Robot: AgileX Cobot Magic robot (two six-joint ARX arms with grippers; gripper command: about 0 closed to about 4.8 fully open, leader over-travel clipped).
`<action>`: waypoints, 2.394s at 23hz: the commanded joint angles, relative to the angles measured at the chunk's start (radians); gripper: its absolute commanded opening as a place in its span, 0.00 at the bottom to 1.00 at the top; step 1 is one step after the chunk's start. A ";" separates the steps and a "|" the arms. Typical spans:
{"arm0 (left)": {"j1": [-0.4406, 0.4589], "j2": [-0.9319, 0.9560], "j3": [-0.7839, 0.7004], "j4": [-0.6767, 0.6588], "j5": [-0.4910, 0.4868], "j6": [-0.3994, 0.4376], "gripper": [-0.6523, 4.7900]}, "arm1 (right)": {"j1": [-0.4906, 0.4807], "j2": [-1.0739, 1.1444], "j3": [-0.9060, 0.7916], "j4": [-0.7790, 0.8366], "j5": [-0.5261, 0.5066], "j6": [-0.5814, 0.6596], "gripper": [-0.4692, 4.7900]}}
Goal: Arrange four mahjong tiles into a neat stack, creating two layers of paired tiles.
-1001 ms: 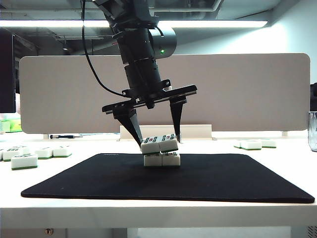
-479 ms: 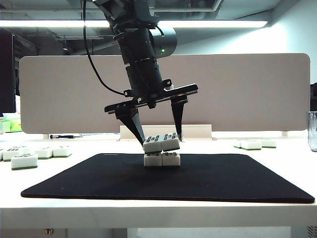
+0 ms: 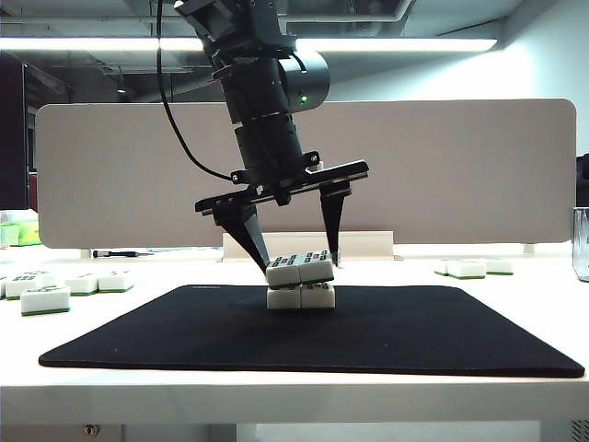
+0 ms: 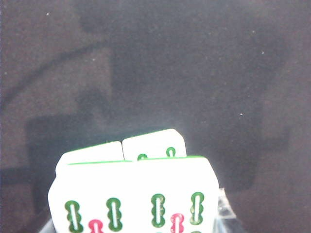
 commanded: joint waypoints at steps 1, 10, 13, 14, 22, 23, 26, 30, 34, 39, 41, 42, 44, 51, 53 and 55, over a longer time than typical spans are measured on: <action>0.001 -0.002 0.003 0.006 -0.003 0.004 0.70 | 0.000 -0.011 0.003 0.010 0.000 -0.003 0.09; 0.003 -0.002 0.003 0.040 -0.004 0.004 0.71 | 0.000 -0.011 0.003 0.010 0.000 -0.003 0.09; 0.005 -0.002 0.003 0.042 -0.003 0.004 0.71 | 0.000 -0.011 0.003 0.009 0.000 -0.003 0.09; 0.005 -0.002 0.003 0.031 -0.003 0.004 0.71 | 0.000 -0.011 0.003 0.009 0.000 -0.003 0.09; 0.005 -0.002 0.003 -0.031 -0.004 0.003 0.71 | 0.000 -0.011 0.003 0.010 0.000 -0.003 0.09; 0.005 -0.002 0.003 -0.031 -0.004 0.003 0.71 | 0.000 -0.011 0.003 0.010 0.000 -0.003 0.09; 0.005 -0.002 0.003 -0.024 -0.003 0.004 0.71 | 0.000 -0.011 0.003 0.010 0.000 -0.003 0.09; 0.005 -0.002 0.003 -0.013 -0.001 0.000 0.80 | 0.000 -0.011 0.003 0.010 0.000 -0.003 0.09; 0.005 -0.002 0.003 -0.008 0.000 0.000 0.80 | 0.000 -0.011 0.003 0.010 0.000 -0.003 0.09; 0.005 -0.002 0.025 -0.014 0.001 0.000 0.80 | 0.000 -0.011 0.003 0.010 0.000 -0.003 0.09; 0.005 -0.002 0.066 -0.044 0.000 0.002 0.80 | 0.000 -0.011 0.003 0.010 0.000 -0.003 0.09; 0.005 -0.002 0.098 -0.065 -0.001 0.021 0.80 | 0.000 -0.011 0.003 0.010 0.000 -0.003 0.09; 0.006 -0.002 0.140 -0.101 -0.014 0.050 0.80 | 0.000 -0.011 0.003 0.010 0.000 -0.003 0.09; -0.009 -0.003 0.186 -0.134 0.038 0.061 0.60 | 0.000 -0.011 0.003 0.010 0.001 -0.003 0.09; -0.037 -0.001 0.185 -0.098 0.038 0.106 0.47 | 0.000 -0.011 0.003 0.010 0.001 -0.003 0.09; -0.065 0.006 0.185 -0.044 0.034 0.203 0.31 | 0.000 -0.011 0.003 0.010 0.003 -0.003 0.09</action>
